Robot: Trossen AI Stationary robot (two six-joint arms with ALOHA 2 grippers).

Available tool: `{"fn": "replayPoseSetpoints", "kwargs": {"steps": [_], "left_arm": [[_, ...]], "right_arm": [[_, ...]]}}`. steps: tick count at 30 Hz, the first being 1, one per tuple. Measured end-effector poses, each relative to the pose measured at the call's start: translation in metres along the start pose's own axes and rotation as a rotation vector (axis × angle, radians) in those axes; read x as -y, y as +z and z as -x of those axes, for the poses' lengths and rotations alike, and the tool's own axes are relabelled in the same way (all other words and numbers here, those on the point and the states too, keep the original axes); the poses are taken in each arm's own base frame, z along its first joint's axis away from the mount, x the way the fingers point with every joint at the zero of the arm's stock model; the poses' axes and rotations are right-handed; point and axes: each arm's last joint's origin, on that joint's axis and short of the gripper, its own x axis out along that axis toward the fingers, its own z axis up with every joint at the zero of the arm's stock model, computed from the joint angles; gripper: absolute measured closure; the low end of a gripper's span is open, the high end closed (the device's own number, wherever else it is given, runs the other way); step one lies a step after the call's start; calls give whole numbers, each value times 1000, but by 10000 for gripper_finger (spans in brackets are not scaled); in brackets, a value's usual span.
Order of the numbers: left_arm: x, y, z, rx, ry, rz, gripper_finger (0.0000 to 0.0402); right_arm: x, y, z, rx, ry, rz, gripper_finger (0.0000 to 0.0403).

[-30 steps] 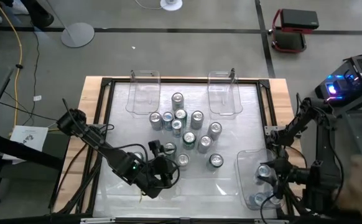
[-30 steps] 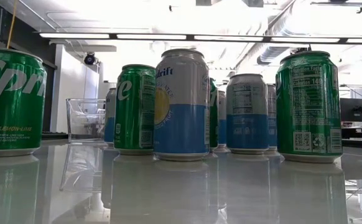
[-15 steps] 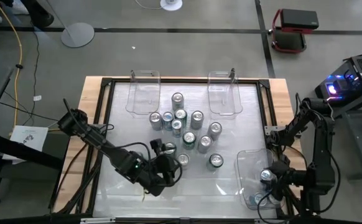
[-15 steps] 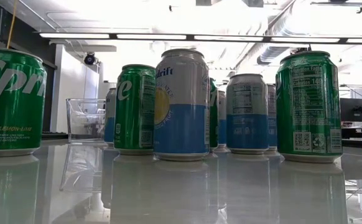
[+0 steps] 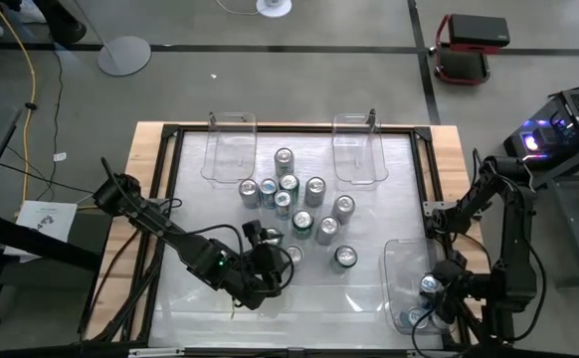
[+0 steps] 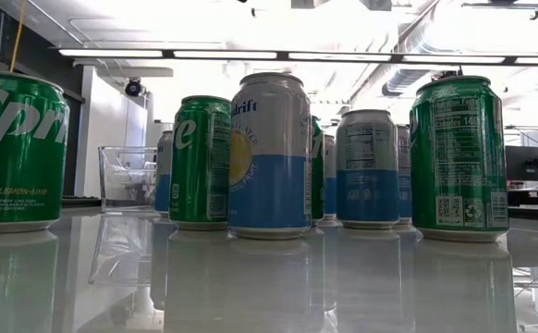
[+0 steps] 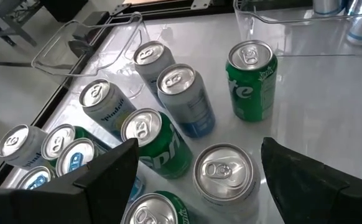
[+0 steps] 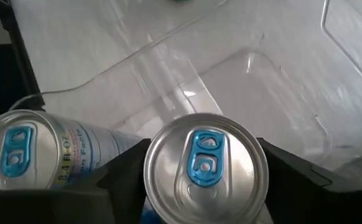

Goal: Sort soda cans
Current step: Put the blue soda can into the bottom right transparent bin

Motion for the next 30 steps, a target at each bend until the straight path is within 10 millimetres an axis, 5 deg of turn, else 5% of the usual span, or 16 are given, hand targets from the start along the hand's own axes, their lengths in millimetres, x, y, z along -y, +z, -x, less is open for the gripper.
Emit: {"fn": "replayPoseSetpoints", "kwargs": {"steps": [16, 30], "left_arm": [[0, 0, 0, 0, 0, -12, 85], [0, 0, 0, 2, -1, -10, 85]], "right_arm": [[0, -2, 7, -181, -49, -76, 122], [-9, 24, 34, -156, -79, -82, 121]]}}
